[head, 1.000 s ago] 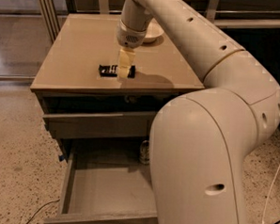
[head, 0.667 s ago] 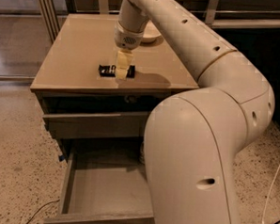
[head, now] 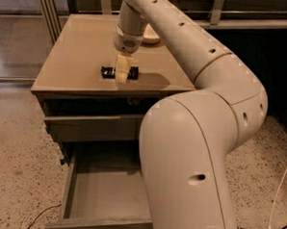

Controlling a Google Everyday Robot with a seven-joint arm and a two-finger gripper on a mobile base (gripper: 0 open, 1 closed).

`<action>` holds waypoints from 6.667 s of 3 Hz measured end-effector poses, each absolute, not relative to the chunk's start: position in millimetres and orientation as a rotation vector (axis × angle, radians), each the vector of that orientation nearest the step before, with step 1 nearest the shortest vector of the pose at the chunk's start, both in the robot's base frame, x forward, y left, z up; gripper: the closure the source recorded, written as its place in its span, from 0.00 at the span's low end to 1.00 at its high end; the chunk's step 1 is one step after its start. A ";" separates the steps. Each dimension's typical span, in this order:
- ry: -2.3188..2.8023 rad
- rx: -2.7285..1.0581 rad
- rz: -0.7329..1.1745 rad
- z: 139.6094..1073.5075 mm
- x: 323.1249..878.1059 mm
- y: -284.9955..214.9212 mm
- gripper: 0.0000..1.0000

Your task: Place rxbar chocolate into middle drawer

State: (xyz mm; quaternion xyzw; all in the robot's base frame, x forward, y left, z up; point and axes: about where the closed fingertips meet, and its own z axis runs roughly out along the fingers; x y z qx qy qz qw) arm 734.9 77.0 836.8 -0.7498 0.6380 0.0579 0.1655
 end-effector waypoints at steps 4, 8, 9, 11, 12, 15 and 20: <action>1.818 -2.143 0.175 832.9 735.5 79.1 0.36; 1.818 -2.143 0.175 832.8 735.5 79.1 0.23; 1.818 -2.143 0.175 832.8 735.5 79.1 0.20; 1.819 -2.141 0.175 831.7 736.7 79.9 0.00; 1.828 -2.141 0.171 828.9 741.5 79.8 0.00; 1.860 -2.177 0.110 829.6 752.9 77.0 0.00; 1.891 -2.205 0.111 814.2 757.7 75.2 0.00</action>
Offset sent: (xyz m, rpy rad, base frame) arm 0.0006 0.0020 -0.0037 -0.0011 0.0084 0.0043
